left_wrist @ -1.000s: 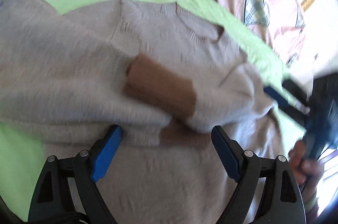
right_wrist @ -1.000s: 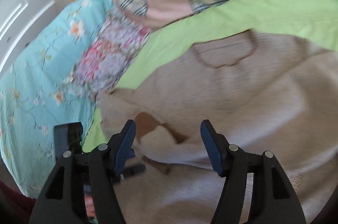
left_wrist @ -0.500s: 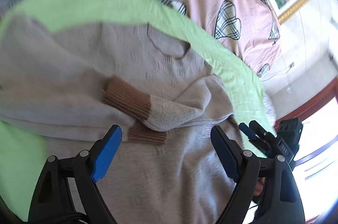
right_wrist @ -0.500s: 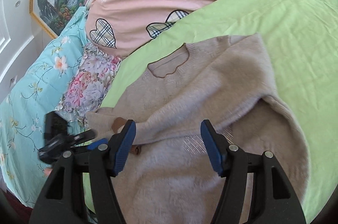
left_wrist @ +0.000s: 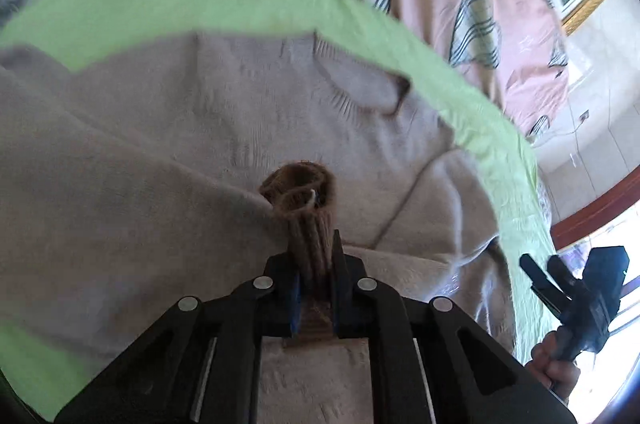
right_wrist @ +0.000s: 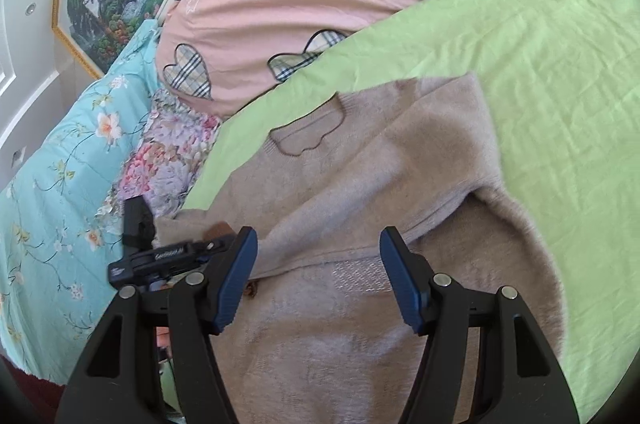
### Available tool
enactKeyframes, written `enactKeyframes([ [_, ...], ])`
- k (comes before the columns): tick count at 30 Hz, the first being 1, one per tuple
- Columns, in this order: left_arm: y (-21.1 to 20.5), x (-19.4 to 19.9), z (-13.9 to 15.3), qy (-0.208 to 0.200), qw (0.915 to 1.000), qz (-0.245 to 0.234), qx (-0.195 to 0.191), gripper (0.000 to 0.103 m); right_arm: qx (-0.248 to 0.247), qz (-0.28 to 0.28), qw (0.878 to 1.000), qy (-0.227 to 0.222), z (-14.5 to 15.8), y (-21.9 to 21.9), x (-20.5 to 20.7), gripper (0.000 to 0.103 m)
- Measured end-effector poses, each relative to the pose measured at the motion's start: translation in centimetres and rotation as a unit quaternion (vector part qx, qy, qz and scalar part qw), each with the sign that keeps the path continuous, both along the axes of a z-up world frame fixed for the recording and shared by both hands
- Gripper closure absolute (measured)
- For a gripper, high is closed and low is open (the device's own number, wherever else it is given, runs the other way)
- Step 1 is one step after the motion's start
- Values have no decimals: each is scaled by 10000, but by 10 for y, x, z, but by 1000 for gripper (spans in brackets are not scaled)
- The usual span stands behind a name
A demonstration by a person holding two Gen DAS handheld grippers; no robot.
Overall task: Fold small clothes
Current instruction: 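Grasp the other brown cuff with the left tool and fold it across while right tool holds its sleeve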
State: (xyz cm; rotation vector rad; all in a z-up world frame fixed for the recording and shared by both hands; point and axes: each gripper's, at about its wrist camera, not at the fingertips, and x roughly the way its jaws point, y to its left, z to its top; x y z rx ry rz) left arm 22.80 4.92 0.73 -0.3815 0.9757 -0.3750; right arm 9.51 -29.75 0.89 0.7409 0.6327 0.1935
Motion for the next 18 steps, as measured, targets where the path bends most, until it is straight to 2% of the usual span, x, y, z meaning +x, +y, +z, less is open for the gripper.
enactKeyframes([
  [1, 5, -17, 19, -433, 9990, 103, 3, 95, -19, -35, 10000, 26, -1, -2, 1, 38],
  [2, 9, -28, 29, -689, 9974, 191, -41, 95, -47, -99, 9999, 69, -2, -6, 1, 38],
  [4, 25, -46, 35, -1019, 9937, 447, -103, 94, -64, -185, 9998, 65, -3, -12, 1, 38],
  [5, 26, -46, 30, -993, 9942, 407, -125, 93, -84, -224, 9997, 65, -3, -15, 1, 38],
  [8, 34, -35, -3, -230, 9992, 218, -249, 86, -131, -274, 9995, 118, -6, -19, 6, 38],
  [10, 40, -32, -17, 34, 9992, 196, -347, 66, -248, -281, 9992, 153, -5, -20, 10, 38],
  [11, 43, -30, -24, 138, 9988, 183, -432, 61, -344, -276, 9989, 157, -3, -20, 12, 38],
  [12, 44, -28, -28, 177, 9983, 166, -532, 57, -448, -280, 9985, 168, -1, -21, 14, 38],
  [15, 46, -38, -28, 56, 9974, -23, -718, 57, -675, -318, 9970, 201, 4, -26, 22, 38],
  [18, 38, -46, -26, -110, 9979, -339, -546, 57, -858, -326, 9955, 249, 5, -34, 31, 38],
])
